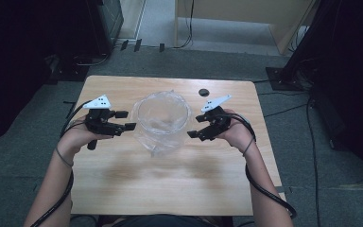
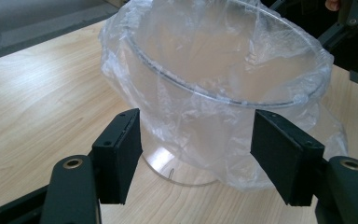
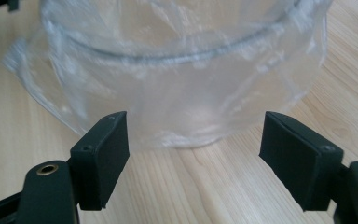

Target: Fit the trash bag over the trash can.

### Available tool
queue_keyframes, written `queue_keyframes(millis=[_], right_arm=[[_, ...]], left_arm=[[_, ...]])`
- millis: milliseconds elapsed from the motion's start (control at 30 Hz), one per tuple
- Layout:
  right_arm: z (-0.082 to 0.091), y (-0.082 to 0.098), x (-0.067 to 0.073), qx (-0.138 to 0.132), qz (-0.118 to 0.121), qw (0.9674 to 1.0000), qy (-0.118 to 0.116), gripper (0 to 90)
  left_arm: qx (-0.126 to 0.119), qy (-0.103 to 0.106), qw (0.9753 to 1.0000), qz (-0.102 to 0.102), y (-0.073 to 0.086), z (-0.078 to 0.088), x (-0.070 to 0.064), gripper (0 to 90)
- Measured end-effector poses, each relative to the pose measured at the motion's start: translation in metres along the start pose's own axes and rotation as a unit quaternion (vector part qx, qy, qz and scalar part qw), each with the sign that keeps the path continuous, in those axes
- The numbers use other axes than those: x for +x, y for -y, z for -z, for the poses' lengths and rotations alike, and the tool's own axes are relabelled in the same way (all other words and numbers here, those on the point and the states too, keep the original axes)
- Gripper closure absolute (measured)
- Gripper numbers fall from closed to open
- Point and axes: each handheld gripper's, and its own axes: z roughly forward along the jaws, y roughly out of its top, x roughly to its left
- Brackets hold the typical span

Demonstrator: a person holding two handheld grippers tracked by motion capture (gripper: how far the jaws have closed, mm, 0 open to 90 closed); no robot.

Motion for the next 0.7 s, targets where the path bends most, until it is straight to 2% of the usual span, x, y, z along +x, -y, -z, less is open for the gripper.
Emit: queue_keyframes(millis=[133, 233, 333, 533, 700], right_arm=[[-0.003, 0.009, -0.003, -0.005, -0.013, 0.9999, 0.000, 23.9], [-0.007, 0.017, -0.008, 0.001, -0.016, 0.9998, 0.013, 23.9], [-0.011, 0.023, -0.013, 0.001, -0.020, 0.9996, 0.018, 23.8], [-0.019, 0.034, -0.021, 0.002, -0.028, 0.9991, 0.030, 23.2], [-0.025, 0.041, -0.028, -0.002, -0.034, 0.9987, 0.039, 22.9]], left_arm=[[0.000, -0.003, 1.0000, 0.000, 0.005, 0.002, 0.003, 32.7], [-0.005, -0.007, 1.0000, 0.005, 0.009, 0.006, 0.007, 32.7], [0.000, -0.014, 0.9999, 0.007, 0.015, 0.007, 0.012, 32.7], [0.007, -0.026, 0.9996, 0.011, 0.029, 0.001, 0.021, 32.9], [0.009, -0.025, 0.9996, 0.001, 0.036, -0.005, 0.024, 33.0]])
